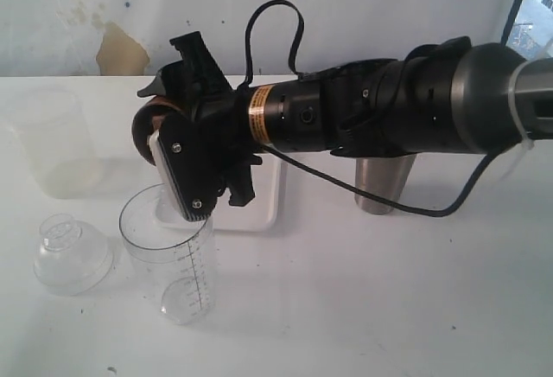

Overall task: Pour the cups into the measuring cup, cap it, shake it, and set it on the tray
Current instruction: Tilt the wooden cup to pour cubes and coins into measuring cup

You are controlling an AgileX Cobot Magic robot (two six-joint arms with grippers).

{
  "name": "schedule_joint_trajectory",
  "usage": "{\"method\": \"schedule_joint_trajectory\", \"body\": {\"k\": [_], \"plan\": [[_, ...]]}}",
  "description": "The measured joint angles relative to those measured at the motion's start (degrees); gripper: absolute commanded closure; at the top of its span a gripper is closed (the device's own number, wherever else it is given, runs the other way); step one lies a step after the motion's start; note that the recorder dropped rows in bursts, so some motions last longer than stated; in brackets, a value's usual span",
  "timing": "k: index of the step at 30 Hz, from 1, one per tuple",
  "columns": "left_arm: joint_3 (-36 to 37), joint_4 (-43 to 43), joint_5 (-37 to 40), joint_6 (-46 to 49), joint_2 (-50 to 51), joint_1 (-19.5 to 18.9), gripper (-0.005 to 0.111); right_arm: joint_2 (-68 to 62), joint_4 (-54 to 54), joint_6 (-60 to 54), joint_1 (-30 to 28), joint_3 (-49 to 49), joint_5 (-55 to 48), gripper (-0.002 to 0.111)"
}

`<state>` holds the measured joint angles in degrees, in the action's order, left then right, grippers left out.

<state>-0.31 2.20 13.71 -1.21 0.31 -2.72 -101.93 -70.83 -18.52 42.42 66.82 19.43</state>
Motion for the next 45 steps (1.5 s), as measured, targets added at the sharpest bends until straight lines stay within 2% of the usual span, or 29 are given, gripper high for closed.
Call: {"method": "schedule_joint_trajectory", "body": {"k": [28, 40, 45], "plan": [[0.00, 0.00, 0.00, 0.00, 0.00, 0.00, 0.107, 0.00, 0.11, -15.10, 4.67, 0.37, -8.76, 0.108], [0.00, 0.00, 0.00, 0.00, 0.00, 0.00, 0.107, 2.21, 0.11, -16.16, 4.96, 0.37, -9.51, 0.108], [0.00, 0.00, 0.00, 0.00, 0.00, 0.00, 0.107, 2.33, 0.11, -18.33, 6.35, 0.37, -13.20, 0.108]]}}
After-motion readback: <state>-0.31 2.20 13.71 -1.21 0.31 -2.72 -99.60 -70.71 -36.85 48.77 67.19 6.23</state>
